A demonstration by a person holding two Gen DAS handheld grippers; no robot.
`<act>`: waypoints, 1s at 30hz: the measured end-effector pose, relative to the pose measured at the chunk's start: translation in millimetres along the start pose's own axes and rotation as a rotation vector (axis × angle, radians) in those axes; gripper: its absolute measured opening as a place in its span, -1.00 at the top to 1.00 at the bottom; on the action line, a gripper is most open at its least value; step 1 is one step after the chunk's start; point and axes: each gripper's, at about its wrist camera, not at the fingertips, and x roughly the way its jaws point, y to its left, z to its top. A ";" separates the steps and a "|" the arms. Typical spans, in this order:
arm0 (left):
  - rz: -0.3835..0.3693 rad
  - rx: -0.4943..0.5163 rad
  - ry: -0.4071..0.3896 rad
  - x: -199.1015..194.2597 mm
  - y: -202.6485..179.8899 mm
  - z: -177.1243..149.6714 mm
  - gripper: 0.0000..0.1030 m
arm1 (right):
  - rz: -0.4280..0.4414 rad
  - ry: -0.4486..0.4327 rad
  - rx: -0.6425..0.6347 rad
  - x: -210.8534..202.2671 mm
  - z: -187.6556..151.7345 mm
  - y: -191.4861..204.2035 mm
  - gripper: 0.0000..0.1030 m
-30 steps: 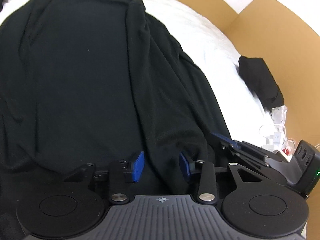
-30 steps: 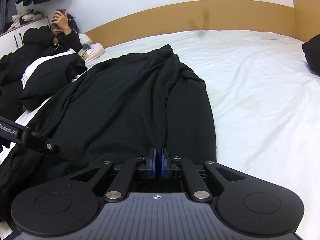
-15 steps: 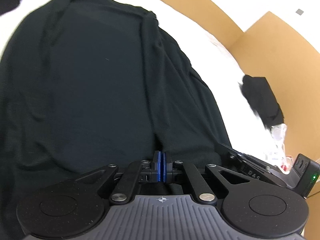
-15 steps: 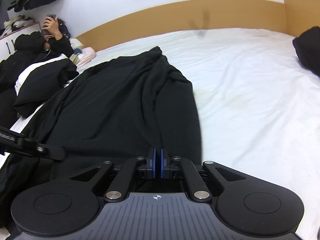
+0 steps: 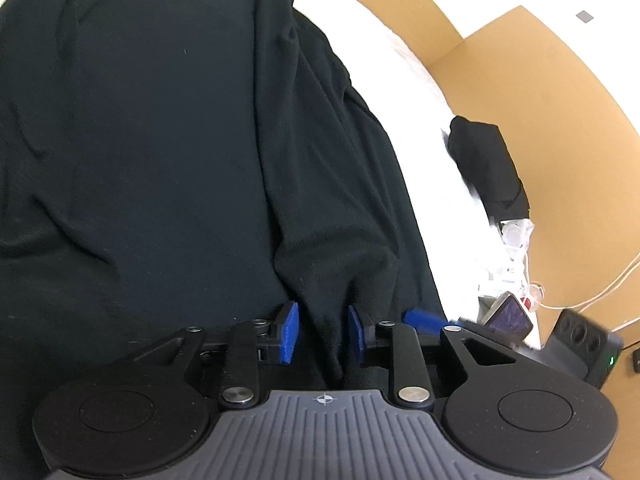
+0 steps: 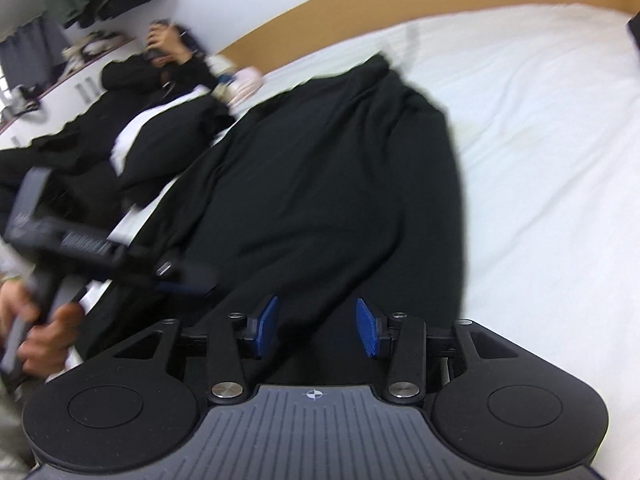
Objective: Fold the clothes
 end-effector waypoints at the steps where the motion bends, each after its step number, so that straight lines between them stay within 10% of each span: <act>1: -0.002 -0.003 0.002 2.0 0.1 -0.9 0.47 | 0.018 0.002 0.000 0.6 -4.8 2.1 0.17; 4: -0.010 -0.010 -0.001 7.9 -0.2 -3.6 0.60 | 0.021 0.001 -0.034 3.3 -15.0 14.0 0.24; 8: -0.014 -0.030 -0.014 13.7 1.0 -5.3 0.97 | -0.076 -0.037 -0.117 8.0 -22.2 30.4 0.94; 22: -0.003 -0.069 -0.121 -23.2 15.3 -4.2 0.97 | -0.172 -0.131 -0.116 -38.6 -13.9 16.2 0.95; 25: -0.030 -0.081 -0.059 -18.2 16.4 -10.1 0.89 | -0.169 -0.071 -0.119 -29.6 -12.9 14.6 0.74; 27: -0.061 -0.050 -0.050 -16.0 8.4 -14.3 0.74 | -0.176 -0.044 -0.120 -26.8 -14.5 14.4 0.07; 30: -0.067 -0.002 -0.040 -6.4 -3.7 -14.6 0.36 | -0.130 -0.025 -0.087 -28.9 -11.2 8.7 0.03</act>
